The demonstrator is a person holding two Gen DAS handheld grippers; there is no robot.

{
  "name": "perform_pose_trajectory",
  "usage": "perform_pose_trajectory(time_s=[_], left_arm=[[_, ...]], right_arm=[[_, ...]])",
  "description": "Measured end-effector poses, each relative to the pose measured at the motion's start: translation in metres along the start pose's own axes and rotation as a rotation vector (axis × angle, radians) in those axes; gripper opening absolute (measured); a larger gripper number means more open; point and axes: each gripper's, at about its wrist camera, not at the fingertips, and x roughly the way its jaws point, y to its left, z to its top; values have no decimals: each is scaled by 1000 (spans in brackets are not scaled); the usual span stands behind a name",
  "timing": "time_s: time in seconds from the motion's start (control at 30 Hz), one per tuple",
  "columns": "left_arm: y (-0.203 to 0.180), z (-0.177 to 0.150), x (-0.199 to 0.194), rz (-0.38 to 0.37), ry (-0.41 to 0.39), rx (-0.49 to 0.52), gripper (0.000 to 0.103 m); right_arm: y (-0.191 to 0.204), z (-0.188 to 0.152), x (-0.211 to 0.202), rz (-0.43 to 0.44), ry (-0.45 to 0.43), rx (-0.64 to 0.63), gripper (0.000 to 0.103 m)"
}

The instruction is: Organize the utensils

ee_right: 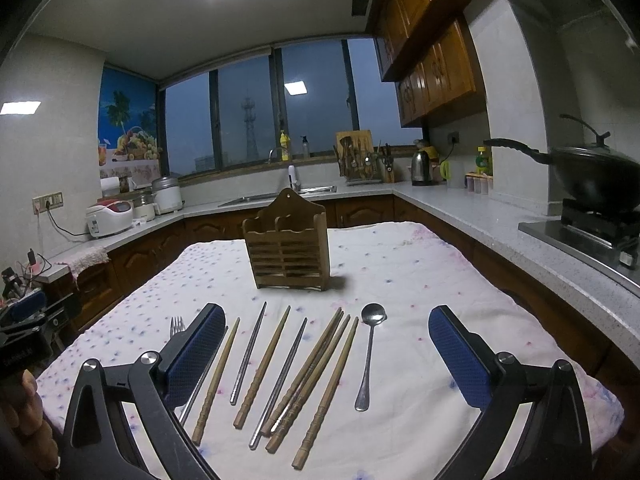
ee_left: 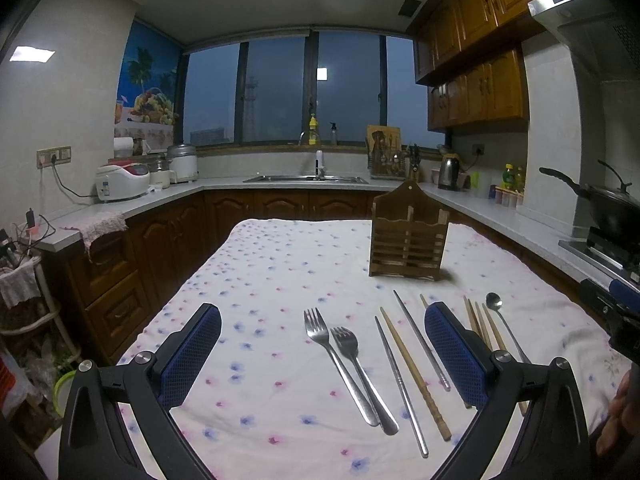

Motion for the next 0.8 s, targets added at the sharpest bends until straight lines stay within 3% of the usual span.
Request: perform_pose_trajectory(time_s=[0.3, 0.57, 0.73, 0.8], left_arm=[[3, 6, 16, -20, 55, -13, 102], [8, 26, 55, -70, 183, -41, 102], [7, 40, 75, -99, 228, -33, 98], [5, 44, 88, -105, 243, -29, 94]], right_arm=[[4, -3, 6, -5, 37, -3, 102], [0, -2, 31, 23, 134, 21, 101], [-4, 3, 56, 50, 215, 52, 89], [-9, 5, 68, 61, 256, 78, 73]])
